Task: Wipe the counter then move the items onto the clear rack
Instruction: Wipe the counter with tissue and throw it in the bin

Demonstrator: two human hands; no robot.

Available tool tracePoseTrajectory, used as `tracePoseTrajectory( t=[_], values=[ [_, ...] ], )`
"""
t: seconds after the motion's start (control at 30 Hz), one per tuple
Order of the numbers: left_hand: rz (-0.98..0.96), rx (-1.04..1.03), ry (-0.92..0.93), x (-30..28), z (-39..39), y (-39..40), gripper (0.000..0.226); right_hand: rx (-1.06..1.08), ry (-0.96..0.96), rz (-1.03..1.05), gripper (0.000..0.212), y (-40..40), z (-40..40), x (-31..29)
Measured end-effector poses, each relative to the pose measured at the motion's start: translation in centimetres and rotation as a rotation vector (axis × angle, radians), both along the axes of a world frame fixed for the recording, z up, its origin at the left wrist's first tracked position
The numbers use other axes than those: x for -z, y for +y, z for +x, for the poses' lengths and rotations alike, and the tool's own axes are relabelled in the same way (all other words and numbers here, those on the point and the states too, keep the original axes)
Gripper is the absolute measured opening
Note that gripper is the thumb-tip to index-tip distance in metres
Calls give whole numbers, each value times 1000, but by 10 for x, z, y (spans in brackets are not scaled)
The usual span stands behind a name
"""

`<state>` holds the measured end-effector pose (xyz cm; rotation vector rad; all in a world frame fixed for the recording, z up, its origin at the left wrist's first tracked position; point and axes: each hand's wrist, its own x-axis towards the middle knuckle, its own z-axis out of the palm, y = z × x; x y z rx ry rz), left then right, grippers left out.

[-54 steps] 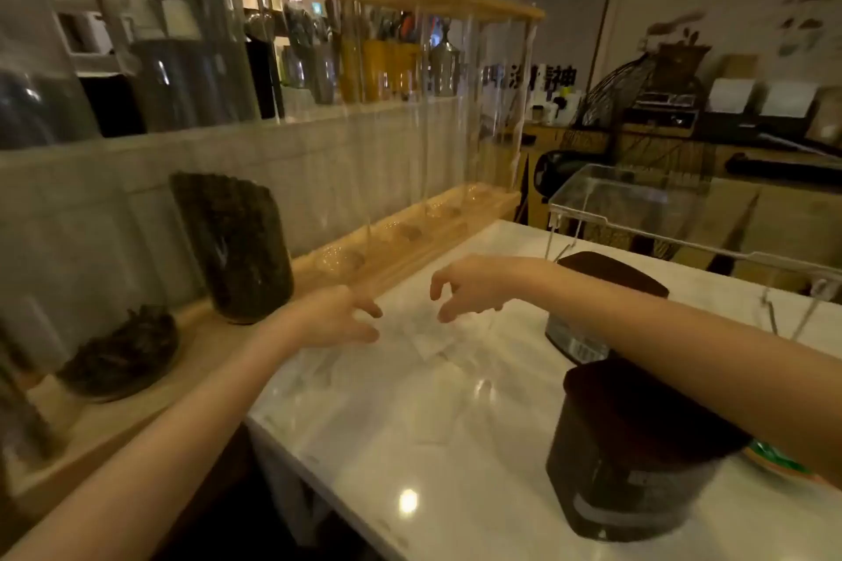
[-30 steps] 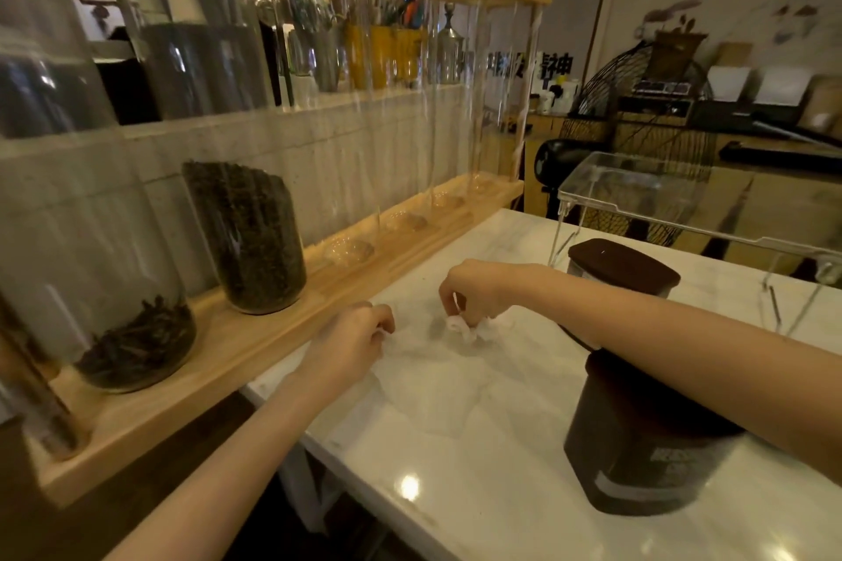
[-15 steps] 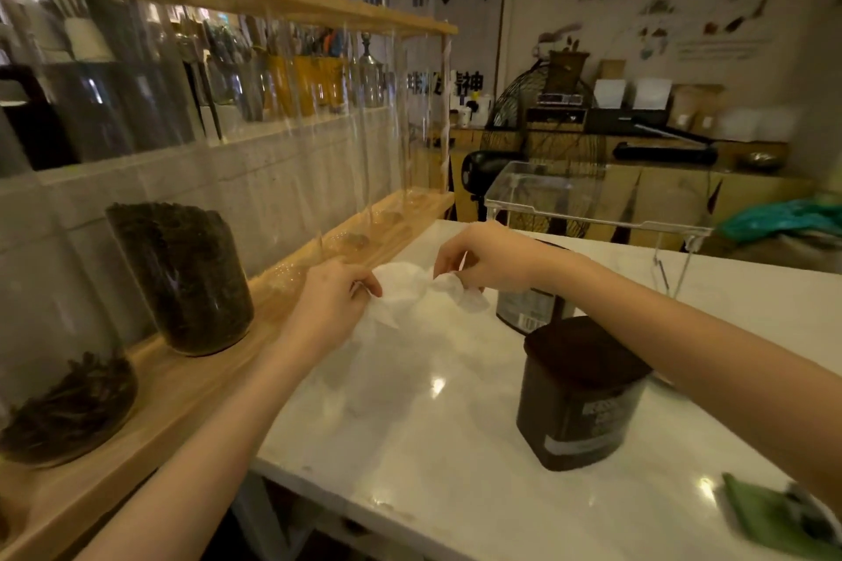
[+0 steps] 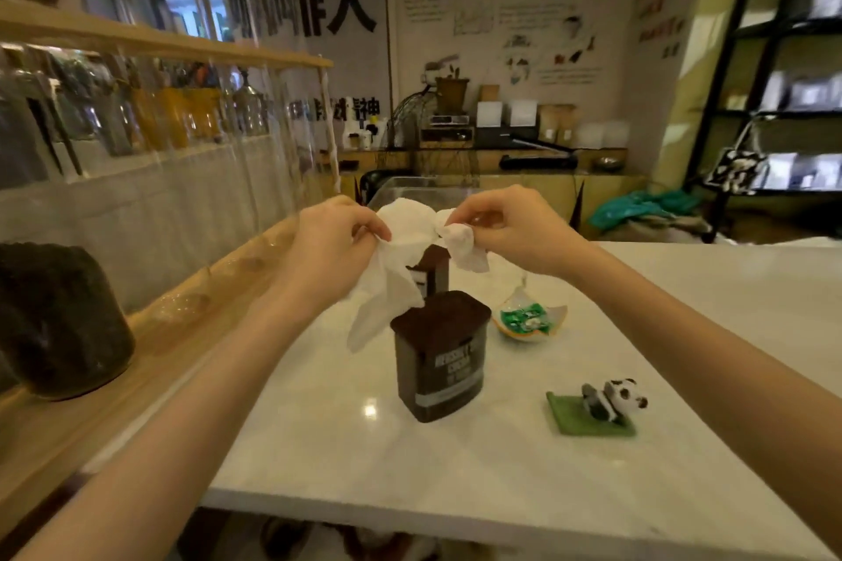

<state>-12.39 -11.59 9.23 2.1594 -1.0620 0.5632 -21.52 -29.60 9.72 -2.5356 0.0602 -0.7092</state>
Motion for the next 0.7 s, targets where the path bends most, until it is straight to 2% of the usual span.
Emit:
tracePoseTrajectory(
  t=[0.3,0.47,0.7],
  values=[
    [-23,263,99,22,-133,-60,20,163,34,124,12,-32,-157,28],
    [62,373,202,64,-211,-79,21,217,103,204,11,-35,-247,74],
    [249,482,401,142,-296,-86,14,245,212,437,8,-32,-342,159]
  ],
)
